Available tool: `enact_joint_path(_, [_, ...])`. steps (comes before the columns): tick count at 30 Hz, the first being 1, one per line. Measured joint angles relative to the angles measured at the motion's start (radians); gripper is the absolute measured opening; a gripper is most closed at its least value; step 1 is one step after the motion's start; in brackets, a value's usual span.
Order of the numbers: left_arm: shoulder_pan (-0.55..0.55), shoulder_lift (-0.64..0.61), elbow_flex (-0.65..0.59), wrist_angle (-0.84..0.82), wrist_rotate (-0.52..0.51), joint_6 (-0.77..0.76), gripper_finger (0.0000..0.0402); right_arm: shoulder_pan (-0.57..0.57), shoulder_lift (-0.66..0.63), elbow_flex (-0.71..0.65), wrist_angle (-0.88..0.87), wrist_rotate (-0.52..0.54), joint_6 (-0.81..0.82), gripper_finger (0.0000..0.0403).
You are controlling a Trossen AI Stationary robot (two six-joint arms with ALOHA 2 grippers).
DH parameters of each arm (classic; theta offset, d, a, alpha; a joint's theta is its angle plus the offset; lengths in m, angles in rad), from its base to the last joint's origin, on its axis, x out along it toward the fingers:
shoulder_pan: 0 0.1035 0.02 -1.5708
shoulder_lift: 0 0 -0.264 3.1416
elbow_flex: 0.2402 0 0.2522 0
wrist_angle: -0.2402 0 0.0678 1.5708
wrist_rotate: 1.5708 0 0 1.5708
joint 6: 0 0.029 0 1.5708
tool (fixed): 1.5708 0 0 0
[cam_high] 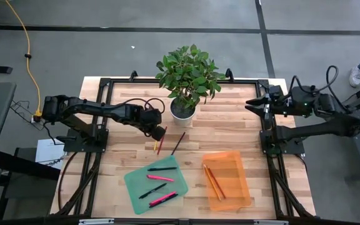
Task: Sort pens & pencils
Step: Put the yellow pencil into the orange bin
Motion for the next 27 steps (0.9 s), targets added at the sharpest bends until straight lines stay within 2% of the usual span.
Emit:
enact_joint_path(6, [-0.019,0.012,0.020,-0.006,-0.012,-0.023,0.0001,0.000,0.000,0.000,-0.013,0.000,-0.006,0.0103])
enact_joint_path(12, [-0.064,0.107,0.114,-0.084,-0.017,-0.023,0.0001,0.000,0.000,0.000,-0.015,0.000,-0.027,0.0103])
enact_joint_path(20, [-0.063,0.227,0.189,-0.151,0.084,-0.034,0.0001,0.000,-0.002,0.000,-0.017,-0.013,-0.035,0.0103])
enact_joint_path(27, [-0.063,0.249,0.199,-0.168,0.095,-0.087,0.0001,0.000,-0.002,0.000,-0.041,-0.028,-0.056,0.0103])
